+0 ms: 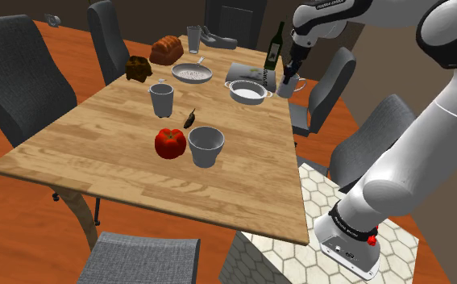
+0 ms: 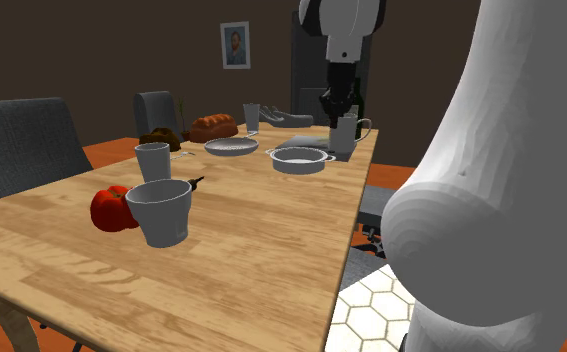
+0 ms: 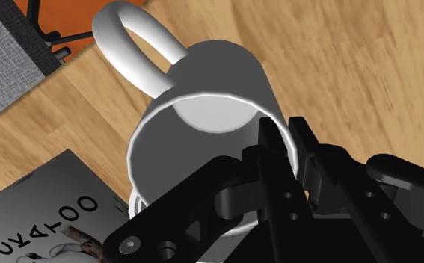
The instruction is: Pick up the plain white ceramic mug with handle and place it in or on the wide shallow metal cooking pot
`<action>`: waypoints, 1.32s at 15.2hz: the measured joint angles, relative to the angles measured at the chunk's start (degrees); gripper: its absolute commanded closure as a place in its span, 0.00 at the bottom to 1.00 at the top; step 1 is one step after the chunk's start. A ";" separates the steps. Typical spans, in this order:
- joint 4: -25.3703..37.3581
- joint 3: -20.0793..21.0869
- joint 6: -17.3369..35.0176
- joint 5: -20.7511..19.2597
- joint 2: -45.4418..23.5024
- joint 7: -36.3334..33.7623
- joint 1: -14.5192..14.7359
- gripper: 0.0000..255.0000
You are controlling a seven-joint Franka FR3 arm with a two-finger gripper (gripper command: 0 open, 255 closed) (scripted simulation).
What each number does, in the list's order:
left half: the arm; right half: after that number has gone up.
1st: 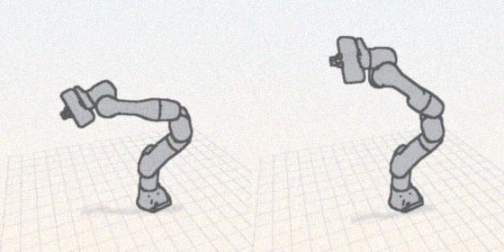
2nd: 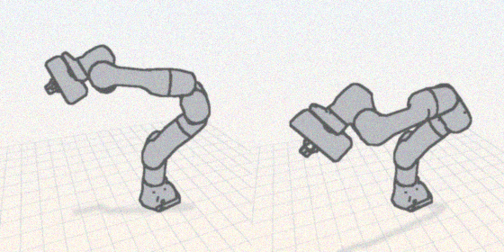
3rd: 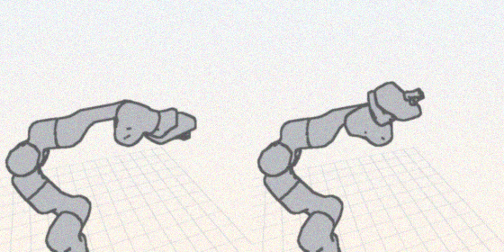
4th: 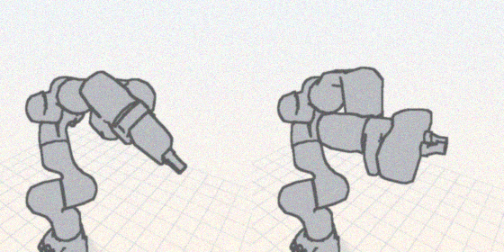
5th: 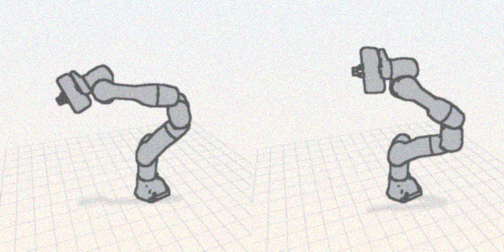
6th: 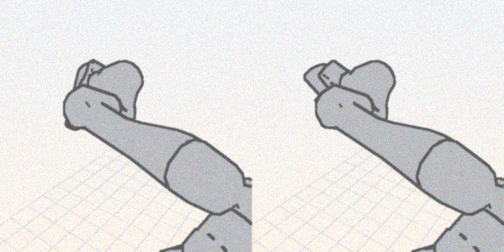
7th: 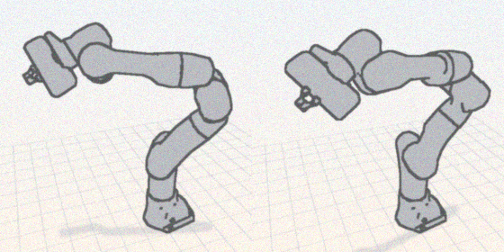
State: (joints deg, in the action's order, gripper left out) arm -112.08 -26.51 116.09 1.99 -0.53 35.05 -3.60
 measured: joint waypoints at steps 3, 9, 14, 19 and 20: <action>6.27 0.24 -2.26 2.06 -4.48 0.19 0.07 1.00; 26.50 1.50 -9.54 7.87 -18.75 0.26 -1.58 1.00; 50.53 3.27 -19.48 12.16 -33.15 -1.20 -5.83 1.00; 67.49 4.92 -25.77 14.30 -43.64 -3.02 -9.36 1.00; 66.02 4.85 -24.77 14.23 -43.21 -2.88 -9.03 1.00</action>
State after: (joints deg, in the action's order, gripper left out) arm -46.06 -21.66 91.32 16.22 -43.74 32.17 -12.64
